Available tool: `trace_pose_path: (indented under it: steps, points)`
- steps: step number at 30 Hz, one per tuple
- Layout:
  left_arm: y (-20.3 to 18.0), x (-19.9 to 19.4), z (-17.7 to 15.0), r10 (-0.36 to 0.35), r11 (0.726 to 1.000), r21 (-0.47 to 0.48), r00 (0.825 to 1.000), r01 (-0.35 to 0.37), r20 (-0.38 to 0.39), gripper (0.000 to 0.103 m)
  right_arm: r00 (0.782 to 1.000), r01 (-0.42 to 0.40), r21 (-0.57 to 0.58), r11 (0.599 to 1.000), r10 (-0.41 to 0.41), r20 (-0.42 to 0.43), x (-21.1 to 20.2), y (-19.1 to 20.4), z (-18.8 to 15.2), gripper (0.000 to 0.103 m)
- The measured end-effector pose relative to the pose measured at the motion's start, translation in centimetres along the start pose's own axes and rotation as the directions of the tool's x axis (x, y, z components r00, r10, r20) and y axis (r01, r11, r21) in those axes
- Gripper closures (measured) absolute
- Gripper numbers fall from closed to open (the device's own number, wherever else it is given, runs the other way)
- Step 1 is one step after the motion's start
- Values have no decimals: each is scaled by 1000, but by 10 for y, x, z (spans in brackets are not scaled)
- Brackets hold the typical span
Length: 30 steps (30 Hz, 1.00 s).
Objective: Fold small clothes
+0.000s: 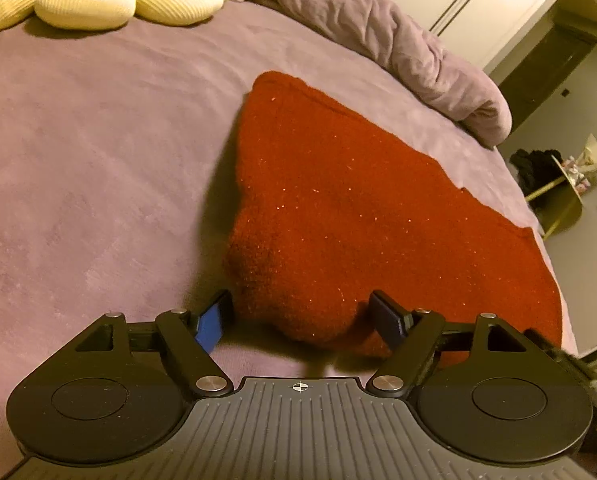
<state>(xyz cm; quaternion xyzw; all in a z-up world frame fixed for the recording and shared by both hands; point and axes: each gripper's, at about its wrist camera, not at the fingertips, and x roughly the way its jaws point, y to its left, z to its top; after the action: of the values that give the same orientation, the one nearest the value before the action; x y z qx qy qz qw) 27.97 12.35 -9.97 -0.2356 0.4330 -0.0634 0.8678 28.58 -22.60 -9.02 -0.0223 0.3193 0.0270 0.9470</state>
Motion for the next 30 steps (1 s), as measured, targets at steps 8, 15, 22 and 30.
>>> trace_pose_path:
  steps: [8, 15, 22, 30]
  points:
    - [-13, 2, 3, 62, 998, 11, 998, -62, 5, 18, 996, -83, -33, 996, 84, 31, 1, 38, 6, 101]
    - [-20, 11, 4, 48, 999, -12, 999, -48, 2, 12, 981, -130, -196, 972, 155, 120, 30, 71, 6, 100]
    - [10, 12, 8, -25, 995, -94, 999, 28, 28, 16, 967, 225, 29, 974, -227, 118, 47, -34, 5, 103]
    - [28, 29, 15, -136, 955, -260, 990, 141, 37, 49, 993, -25, 13, 1000, 24, 120, 2, 11, 11, 100]
